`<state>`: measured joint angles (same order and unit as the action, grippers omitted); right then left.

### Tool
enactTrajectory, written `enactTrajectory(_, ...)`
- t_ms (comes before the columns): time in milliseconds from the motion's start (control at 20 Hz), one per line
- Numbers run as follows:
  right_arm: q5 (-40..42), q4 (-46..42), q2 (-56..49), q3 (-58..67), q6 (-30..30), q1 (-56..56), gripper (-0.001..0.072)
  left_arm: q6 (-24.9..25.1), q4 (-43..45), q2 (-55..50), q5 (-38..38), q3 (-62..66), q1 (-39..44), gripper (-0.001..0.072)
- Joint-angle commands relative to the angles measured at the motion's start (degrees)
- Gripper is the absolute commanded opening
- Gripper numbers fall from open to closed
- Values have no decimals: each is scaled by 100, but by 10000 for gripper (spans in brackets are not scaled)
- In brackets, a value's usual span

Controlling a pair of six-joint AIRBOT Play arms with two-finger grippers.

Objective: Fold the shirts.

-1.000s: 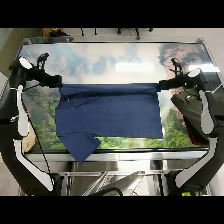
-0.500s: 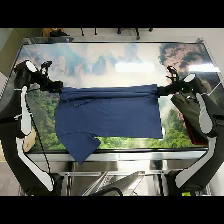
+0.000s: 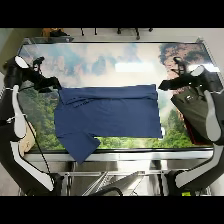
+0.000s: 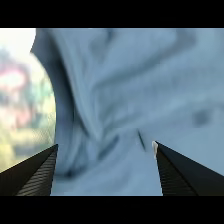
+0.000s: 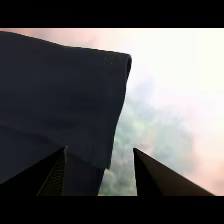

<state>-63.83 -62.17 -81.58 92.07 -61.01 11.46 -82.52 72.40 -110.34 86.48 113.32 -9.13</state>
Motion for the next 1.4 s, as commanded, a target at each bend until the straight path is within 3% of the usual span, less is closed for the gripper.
enactTrajectory(0,-850,-319,684,-498,-584,498,482,-264,-42,693,914,-627,-186,662)
enactTrajectory(150,-1178,-317,1268,-1810,-586,1141,482,-214,-37,2024,503,-2782,-262,663)
enactTrajectory(350,-1001,-170,1646,-3283,-474,1438,482,-216,-50,3947,-339,-5757,-431,662)
enactTrajectory(550,-688,678,1644,-4282,61,1305,477,-203,-151,5073,-605,-7604,-531,663)
enactTrajectory(650,-584,922,1644,-4559,278,1202,306,-144,-439,5473,-903,-8168,-531,663)
enactTrajectory(950,-511,997,1574,-4704,275,627,306,-127,-820,5965,-1897,-9272,-531,662)
enactTrajectory(1200,-501,1043,1574,-4704,273,247,305,481,-1915,5095,-2240,-9173,-525,661)
enactTrajectory(1250,-520,1043,1574,-4704,273,234,305,610,-2100,4872,-2315,-9058,-496,640)
enactTrajectory(1300,-560,1043,1574,-4704,273,236,305,667,-2146,4656,-2363,-8905,-439,467)
enactTrajectory(1350,-614,1040,1574,-4704,271,236,305,697,-2116,4485,-2354,-8738,-376,385)
